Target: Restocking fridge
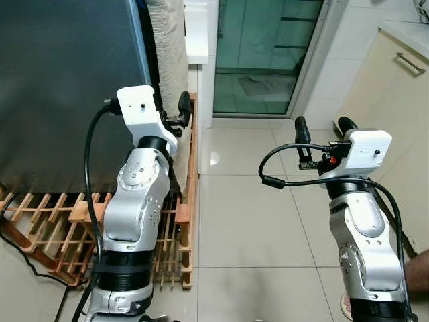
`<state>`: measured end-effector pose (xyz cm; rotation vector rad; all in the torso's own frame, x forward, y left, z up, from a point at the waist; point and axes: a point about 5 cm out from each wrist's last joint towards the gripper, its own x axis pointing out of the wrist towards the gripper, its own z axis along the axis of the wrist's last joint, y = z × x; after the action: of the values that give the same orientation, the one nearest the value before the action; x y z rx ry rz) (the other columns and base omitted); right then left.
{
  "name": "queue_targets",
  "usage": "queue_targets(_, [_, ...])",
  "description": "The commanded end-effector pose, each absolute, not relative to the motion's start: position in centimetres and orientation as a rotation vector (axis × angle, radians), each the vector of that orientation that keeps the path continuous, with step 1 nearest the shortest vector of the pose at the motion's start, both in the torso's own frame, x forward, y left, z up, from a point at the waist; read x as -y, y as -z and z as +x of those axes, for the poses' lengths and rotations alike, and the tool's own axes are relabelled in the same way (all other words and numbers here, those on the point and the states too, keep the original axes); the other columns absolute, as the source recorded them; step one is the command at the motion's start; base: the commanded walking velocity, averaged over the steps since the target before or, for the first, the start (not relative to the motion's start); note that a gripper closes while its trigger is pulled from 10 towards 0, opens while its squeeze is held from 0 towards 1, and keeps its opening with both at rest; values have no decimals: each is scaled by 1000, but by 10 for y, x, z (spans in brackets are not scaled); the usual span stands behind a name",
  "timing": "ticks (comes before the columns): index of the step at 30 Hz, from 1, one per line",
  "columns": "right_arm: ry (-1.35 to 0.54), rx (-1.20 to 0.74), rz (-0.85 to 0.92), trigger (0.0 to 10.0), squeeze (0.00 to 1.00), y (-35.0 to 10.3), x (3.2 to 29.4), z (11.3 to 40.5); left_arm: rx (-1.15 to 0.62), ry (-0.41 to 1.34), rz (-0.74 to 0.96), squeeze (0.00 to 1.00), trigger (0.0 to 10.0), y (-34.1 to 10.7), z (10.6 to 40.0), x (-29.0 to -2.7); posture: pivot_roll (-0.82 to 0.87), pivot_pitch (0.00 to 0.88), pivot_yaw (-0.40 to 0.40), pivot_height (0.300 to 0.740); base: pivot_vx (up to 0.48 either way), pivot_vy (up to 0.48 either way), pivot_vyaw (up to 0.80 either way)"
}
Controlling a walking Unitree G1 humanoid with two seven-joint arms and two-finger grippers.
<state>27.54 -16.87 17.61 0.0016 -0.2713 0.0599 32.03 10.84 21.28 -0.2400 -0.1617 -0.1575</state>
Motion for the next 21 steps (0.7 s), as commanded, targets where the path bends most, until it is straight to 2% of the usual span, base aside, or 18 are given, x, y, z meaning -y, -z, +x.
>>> queue_targets(1, [-56, 274, -6, 10000, 0, -178, 171, 275, 141, 412, -269, 0, 10000, -214, 319, -70, -151, 13, -11, 740, 0, 0, 0])
queue_targets(3, [-58, 271, -9, 10000, 0, -177, 171, 276, 158, 522, -280, 0, 10000, -218, 317, -55, -155, 10, -13, 740, 0, 0, 0])
queue_targets(11, [-44, 240, -18, 10000, 0, -171, 178, 273, 169, 683, -317, 0, 10000, -219, 320, -27, -175, 4, -2, 740, 0, 0, 0])
queue_targets(12, [-41, 241, -18, 10000, 0, -171, 179, 272, 173, 763, -347, 0, 10000, -221, 318, -10, -188, 3, 5, 740, 0, 0, 0])
queue_targets(13, [-41, 241, -18, 10000, 0, -171, 179, 272, 173, 763, -347, 0, 10000, -221, 318, -10, -188, 3, 5, 740, 0, 0, 0])
queue_targets(15, [-34, 243, -19, 10000, 0, -171, 179, 272, 188, 856, -393, 0, 10000, -227, 313, 12, -197, 0, 11, 740, 0, 0, 0])
queue_targets(21, [-28, 244, -19, 10000, 0, -171, 179, 271, 206, 1037, -488, 0, 10000, -238, 297, 29, -205, 0, 14, 740, 0, 0, 0])
